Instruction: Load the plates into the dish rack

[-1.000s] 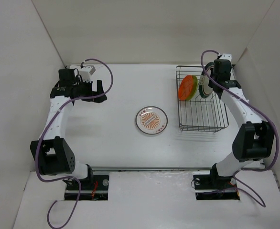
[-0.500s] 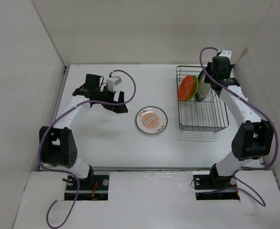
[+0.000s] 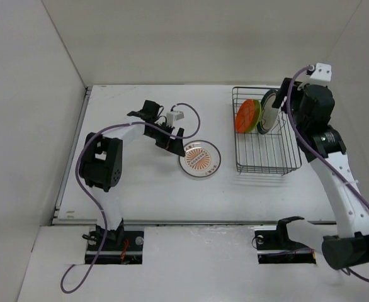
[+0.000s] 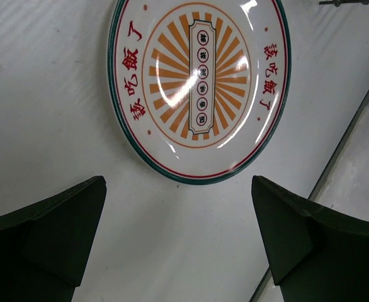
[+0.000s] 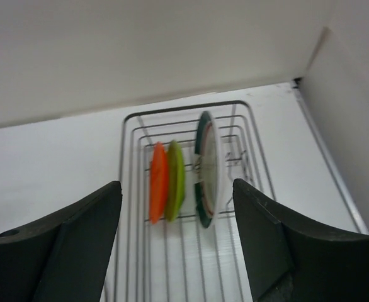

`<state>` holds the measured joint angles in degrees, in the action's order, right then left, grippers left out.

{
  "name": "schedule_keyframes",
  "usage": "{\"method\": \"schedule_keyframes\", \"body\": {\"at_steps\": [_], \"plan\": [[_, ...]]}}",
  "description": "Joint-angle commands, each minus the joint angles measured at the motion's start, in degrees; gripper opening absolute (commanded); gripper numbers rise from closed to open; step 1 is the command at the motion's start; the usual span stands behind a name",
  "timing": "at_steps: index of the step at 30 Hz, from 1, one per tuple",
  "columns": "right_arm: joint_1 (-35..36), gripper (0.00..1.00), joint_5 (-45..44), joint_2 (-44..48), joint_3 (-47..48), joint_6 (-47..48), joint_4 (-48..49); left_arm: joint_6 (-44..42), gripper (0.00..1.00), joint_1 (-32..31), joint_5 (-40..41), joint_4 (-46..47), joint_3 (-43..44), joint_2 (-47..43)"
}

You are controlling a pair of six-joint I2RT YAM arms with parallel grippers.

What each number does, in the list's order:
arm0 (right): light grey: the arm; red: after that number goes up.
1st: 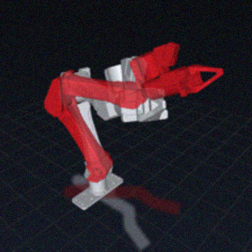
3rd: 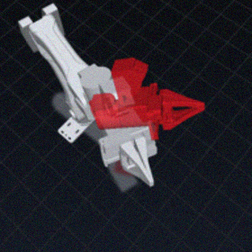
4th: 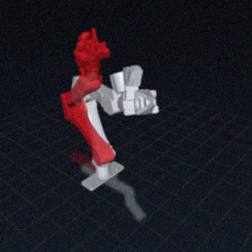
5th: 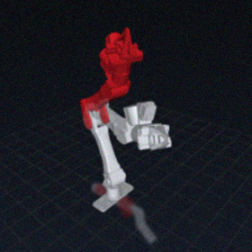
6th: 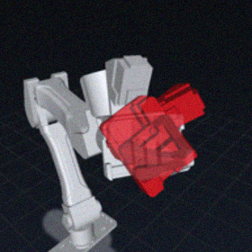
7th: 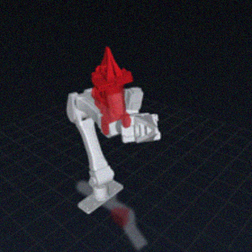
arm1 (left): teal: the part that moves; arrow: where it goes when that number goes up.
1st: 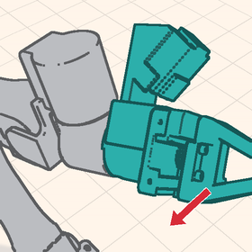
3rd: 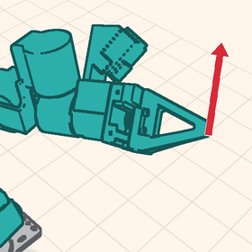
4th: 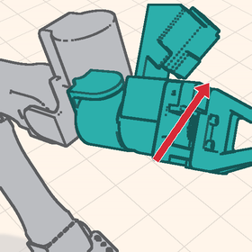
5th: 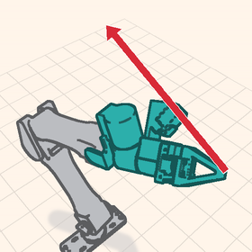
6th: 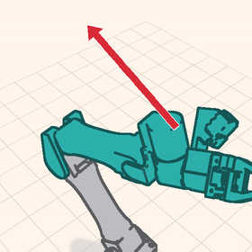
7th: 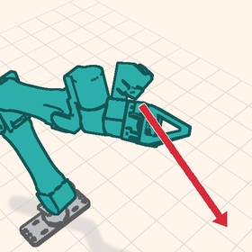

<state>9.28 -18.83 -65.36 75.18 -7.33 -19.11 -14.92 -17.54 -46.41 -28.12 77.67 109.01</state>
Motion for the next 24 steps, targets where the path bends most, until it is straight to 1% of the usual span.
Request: {"method": "schedule_keyframes", "body": {"at_steps": [1,6,9,11,12,14,16,18,19,20,23,24], "plan": [[5.3,0.76,1.3,1.6,-3.6,-0.8,2.2,-0.5,1.0,-2.1,-1.4,-2.0,2.8,2.0],[8.6,0.76,-0.1,3.8,-3.6,-1.3,1.0,0.9,0.99,-3.2,1.8,0.9,2.8,3.6],[10.0,0.76,-0.1,5.0,-3.6,-1.8,1.0,1.6,0.95,-3.2,1.8,0.9,2.8,4.7],[10.6,0.76,-0.6,5.0,-3.6,-1.8,1.0,1.6,0.9,-3.7,1.8,0.9,3.4,5.4],[11.2,0.76,-0.6,5.0,-3.6,-1.8,1.0,1.6,0.85,-3.7,1.8,0.9,3.5,6.7],[11.8,0.76,-1.1,5.5,-3.6,-2.3,0.5,1.6,0.8,-3.7,1.8,0.9,4.0,7.6],[12.3,0.76,-1.1,6.0,-4.2,-2.3,0.5,1.6,0.79,-3.7,2.4,0.4,4.0,8.7],[13.0,0.76,-1.1,6.0,-4.2,-2.3,0.5,1.6,0.7,-3.7,2.4,0.3,4.0,9.6],[13.0,0.76,-1.1,6.0,-4.8,-2.3,1.0,2.1,0.7,-3.7,2.4,0.3,4.0,10.2],[13.5,0.76,-1.1,6.0,-4.8,-2.3,1.0,2.1,0.66,-3.7,2.4,1.0,4.5,10.8],[14.0,0.76,-1.1,6.0,-5.4,-2.9,1.0,2.6,0.64,-3.7,2.4,1.0,5.0,11.4],[14.0,0.76,-1.1,6.0,-6.0,-2.9,1.0,2.6,0.54,-3.7,2.4,1.0,5.7,12.0]]}}
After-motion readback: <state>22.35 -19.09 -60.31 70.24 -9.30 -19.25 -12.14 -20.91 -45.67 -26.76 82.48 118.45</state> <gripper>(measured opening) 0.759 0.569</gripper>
